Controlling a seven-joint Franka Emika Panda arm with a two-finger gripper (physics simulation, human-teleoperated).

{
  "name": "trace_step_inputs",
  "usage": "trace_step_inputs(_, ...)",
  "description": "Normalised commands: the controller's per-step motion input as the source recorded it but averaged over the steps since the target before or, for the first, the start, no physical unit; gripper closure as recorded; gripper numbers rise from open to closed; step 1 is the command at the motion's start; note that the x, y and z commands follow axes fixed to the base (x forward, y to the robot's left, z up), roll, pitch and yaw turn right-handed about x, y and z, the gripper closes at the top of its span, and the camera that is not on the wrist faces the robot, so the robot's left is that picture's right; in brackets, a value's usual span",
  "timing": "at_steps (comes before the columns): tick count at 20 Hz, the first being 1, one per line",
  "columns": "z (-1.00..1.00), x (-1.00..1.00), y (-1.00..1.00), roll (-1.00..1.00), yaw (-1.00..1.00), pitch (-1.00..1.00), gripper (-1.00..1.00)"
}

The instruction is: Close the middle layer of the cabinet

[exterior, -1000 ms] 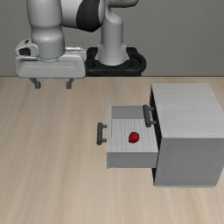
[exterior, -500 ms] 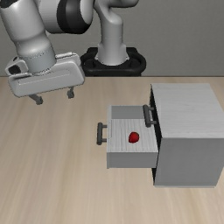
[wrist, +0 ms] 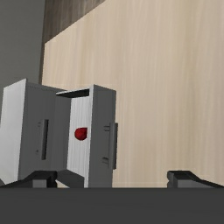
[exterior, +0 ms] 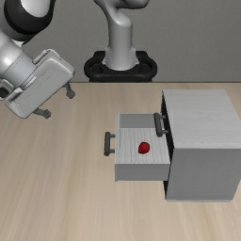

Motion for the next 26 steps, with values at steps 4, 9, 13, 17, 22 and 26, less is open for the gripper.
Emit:
trace_step_inputs(4, 0.0, 0.0, 0.0, 0.51, 0.0, 0.0, -1.0)
trace_step_inputs(9, 0.0, 0.0, 0.0, 0.45, 0.0, 0.0, -1.0)
trace_step_inputs(13, 0.0, 0.0, 0.0, 0.45, 0.0, 0.0, -1.0)
trace_step_inputs(17, 0.0, 0.0, 0.0, 0.06, 0.0, 0.28, -1.0)
trace_step_inputs(22, 0.0, 0.0, 0.0, 0.0, 0.0, 0.49, -1.0)
trace_step_inputs(26, 0.0, 0.0, 0.0, 0.0, 0.0, 0.45, -1.0)
